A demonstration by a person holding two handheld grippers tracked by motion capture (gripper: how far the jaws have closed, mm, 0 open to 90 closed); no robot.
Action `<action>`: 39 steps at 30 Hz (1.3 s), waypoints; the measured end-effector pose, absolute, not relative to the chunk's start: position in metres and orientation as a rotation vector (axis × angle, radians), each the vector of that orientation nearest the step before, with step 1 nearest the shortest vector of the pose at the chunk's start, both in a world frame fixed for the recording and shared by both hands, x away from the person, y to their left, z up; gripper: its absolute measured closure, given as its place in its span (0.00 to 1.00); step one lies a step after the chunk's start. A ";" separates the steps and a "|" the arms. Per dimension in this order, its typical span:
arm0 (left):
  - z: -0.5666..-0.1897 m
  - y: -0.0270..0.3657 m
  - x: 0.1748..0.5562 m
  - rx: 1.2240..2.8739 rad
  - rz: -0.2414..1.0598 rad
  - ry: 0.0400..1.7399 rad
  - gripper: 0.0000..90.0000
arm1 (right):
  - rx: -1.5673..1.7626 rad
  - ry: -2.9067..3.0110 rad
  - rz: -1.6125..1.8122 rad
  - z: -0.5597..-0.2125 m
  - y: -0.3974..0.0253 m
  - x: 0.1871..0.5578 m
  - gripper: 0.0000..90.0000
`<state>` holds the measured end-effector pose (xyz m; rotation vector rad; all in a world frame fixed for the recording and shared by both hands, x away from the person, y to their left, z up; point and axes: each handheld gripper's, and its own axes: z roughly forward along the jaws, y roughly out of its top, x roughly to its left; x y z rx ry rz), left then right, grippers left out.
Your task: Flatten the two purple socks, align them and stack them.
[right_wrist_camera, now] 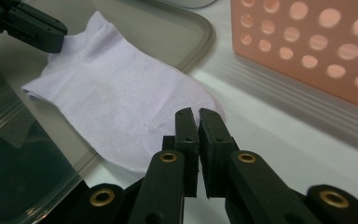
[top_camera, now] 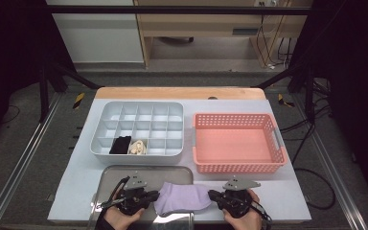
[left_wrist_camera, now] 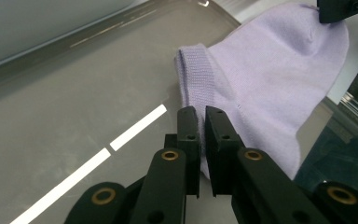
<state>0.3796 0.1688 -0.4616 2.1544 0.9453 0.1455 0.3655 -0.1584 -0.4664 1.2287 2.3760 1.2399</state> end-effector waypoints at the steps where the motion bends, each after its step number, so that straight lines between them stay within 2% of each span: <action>1: -0.463 0.168 0.379 2.154 0.142 0.949 0.94 | 1.221 2.377 1.237 -0.468 -0.158 0.366 0.97; 4: -0.465 0.168 0.378 2.152 0.170 0.945 0.93 | 1.224 2.379 1.222 -0.475 -0.154 0.367 0.95; 8: -0.469 0.167 0.377 2.150 0.193 0.941 0.86 | 1.244 2.356 1.247 -0.481 -0.152 0.367 0.86; 12: -0.472 0.164 0.375 2.162 0.204 0.934 0.79 | 1.242 2.366 1.237 -0.486 -0.149 0.368 0.82; 15: -0.473 0.163 0.374 2.160 0.214 0.934 0.77 | 1.236 2.366 1.239 -0.487 -0.148 0.368 0.82; 18: -0.474 0.162 0.373 2.160 0.219 0.944 0.79 | 1.222 2.354 1.240 -0.488 -0.147 0.367 0.85; 21: -0.474 0.161 0.372 2.150 0.204 0.968 0.85 | 1.237 2.349 1.244 -0.488 -0.147 0.365 0.93; 26: -0.473 0.160 0.372 2.147 0.205 0.975 0.91 | 1.225 2.356 1.219 -0.486 -0.147 0.367 0.97; 35: -0.472 0.161 0.371 2.149 0.233 0.968 0.91 | 1.220 2.286 1.148 -0.485 -0.152 0.381 0.96; 39: -0.473 0.163 0.372 2.137 0.226 0.972 0.89 | 1.207 2.257 1.230 -0.481 -0.155 0.381 0.86</action>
